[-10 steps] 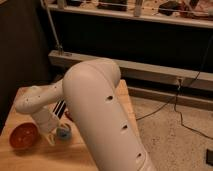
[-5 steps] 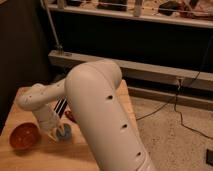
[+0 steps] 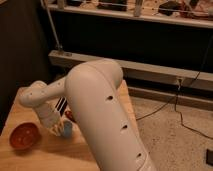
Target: Place the ceramic cup in the ceramic bowl
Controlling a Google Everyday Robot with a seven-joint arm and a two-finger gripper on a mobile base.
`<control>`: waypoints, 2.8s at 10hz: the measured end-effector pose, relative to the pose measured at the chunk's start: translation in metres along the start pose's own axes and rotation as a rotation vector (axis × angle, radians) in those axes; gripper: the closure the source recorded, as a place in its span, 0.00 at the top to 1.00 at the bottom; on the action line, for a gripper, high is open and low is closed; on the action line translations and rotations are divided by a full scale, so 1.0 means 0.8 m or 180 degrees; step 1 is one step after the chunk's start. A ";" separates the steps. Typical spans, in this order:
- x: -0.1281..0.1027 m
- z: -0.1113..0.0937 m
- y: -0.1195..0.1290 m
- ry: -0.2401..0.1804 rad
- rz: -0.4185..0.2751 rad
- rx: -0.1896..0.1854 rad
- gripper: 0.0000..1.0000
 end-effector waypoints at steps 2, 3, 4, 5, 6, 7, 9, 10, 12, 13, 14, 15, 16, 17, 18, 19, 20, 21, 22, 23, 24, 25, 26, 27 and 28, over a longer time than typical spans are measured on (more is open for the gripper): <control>-0.016 -0.066 -0.028 -0.0473 0.0359 0.0209 0.00; -0.016 -0.099 -0.026 -0.0672 0.0389 0.0352 0.00; -0.013 -0.128 -0.015 -0.0832 0.0353 0.0480 0.00; -0.008 -0.154 0.001 -0.0973 0.0275 0.0594 0.00; -0.002 -0.172 0.019 -0.1058 0.0174 0.0672 0.00; 0.005 -0.187 0.043 -0.1125 0.0021 0.0741 0.00; 0.017 -0.207 0.104 -0.1210 -0.0358 0.0844 0.00; 0.022 -0.212 0.131 -0.1218 -0.0566 0.0890 0.00; 0.023 -0.213 0.168 -0.1182 -0.0884 0.0969 0.00; 0.020 -0.211 0.178 -0.1153 -0.0984 0.1011 0.00; 0.016 -0.208 0.184 -0.1124 -0.1054 0.1047 0.00; 0.007 -0.202 0.188 -0.1084 -0.1135 0.1090 0.00; -0.003 -0.194 0.186 -0.1044 -0.1179 0.1121 0.00; -0.012 -0.187 0.182 -0.1010 -0.1199 0.1136 0.00; -0.027 -0.176 0.176 -0.0976 -0.1210 0.1145 0.00; -0.038 -0.167 0.171 -0.0956 -0.1214 0.1146 0.00; -0.047 -0.160 0.168 -0.0933 -0.1222 0.1145 0.00; -0.056 -0.147 0.167 -0.0889 -0.1254 0.1142 0.00; -0.061 -0.134 0.171 -0.0842 -0.1307 0.1136 0.00; -0.063 -0.122 0.178 -0.0797 -0.1365 0.1123 0.00; -0.061 -0.105 0.189 -0.0704 -0.1445 0.1061 0.00; -0.060 -0.096 0.196 -0.0652 -0.1488 0.1012 0.00; -0.056 -0.088 0.206 -0.0590 -0.1552 0.0937 0.00; -0.053 -0.083 0.214 -0.0550 -0.1606 0.0883 0.00; -0.052 -0.079 0.221 -0.0511 -0.1657 0.0832 0.00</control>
